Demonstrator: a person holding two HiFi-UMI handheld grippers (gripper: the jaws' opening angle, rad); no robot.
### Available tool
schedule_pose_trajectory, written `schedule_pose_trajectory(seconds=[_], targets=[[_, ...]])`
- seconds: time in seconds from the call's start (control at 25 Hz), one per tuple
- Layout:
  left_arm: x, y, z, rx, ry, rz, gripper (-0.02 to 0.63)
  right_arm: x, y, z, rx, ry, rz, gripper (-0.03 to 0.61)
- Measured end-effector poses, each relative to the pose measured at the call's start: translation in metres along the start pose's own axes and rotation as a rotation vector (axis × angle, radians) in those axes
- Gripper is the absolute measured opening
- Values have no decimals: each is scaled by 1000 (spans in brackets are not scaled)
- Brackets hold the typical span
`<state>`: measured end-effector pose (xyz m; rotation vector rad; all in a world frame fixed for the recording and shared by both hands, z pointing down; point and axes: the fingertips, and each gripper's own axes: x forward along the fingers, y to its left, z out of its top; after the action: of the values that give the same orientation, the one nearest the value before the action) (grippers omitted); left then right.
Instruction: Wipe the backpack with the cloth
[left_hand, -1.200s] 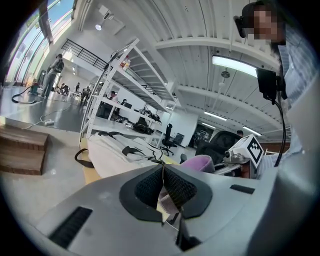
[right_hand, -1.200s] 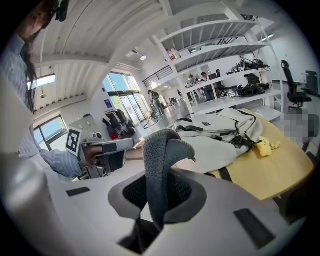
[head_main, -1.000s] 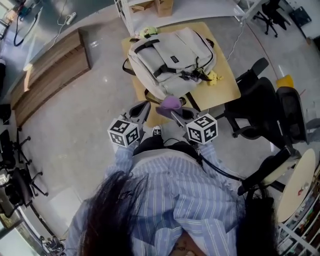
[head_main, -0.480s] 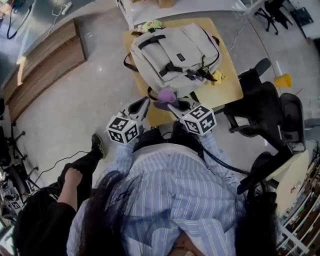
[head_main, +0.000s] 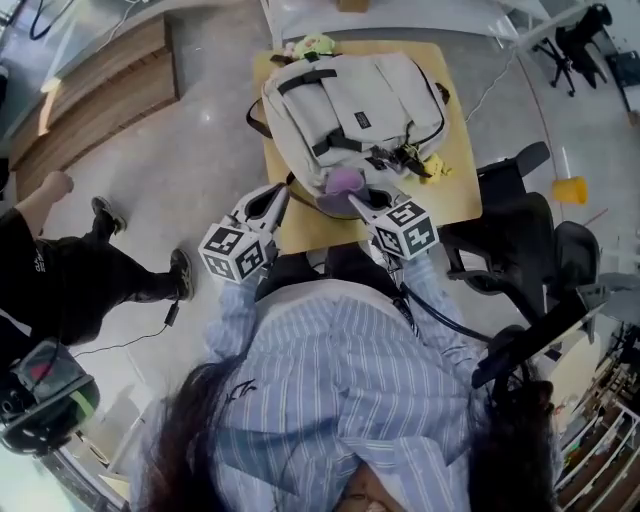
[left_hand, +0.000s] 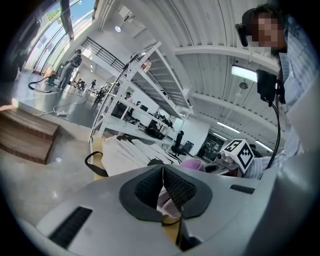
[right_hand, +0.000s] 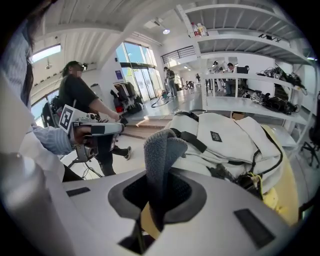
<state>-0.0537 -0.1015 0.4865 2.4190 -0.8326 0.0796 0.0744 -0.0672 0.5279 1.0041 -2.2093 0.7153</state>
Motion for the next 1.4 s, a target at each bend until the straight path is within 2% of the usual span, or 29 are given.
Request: schedule_pose_trajectory(seconds=[0.24,0.72,1.08,1.4], targets=[[27,-11,2,-33,-33,54,6,-26,-57,-13,-15,27,-11,41],[68,-50,25,-22,-90,118,6,-72,-194,-42,-2,68,-108,41],[101,-77,10,17,-38,139,6,-96,-286,-37,13,57,-183,41],[108,-87,-1,2,-28,178,6,-111,-347,-32,22,48,-247,41]])
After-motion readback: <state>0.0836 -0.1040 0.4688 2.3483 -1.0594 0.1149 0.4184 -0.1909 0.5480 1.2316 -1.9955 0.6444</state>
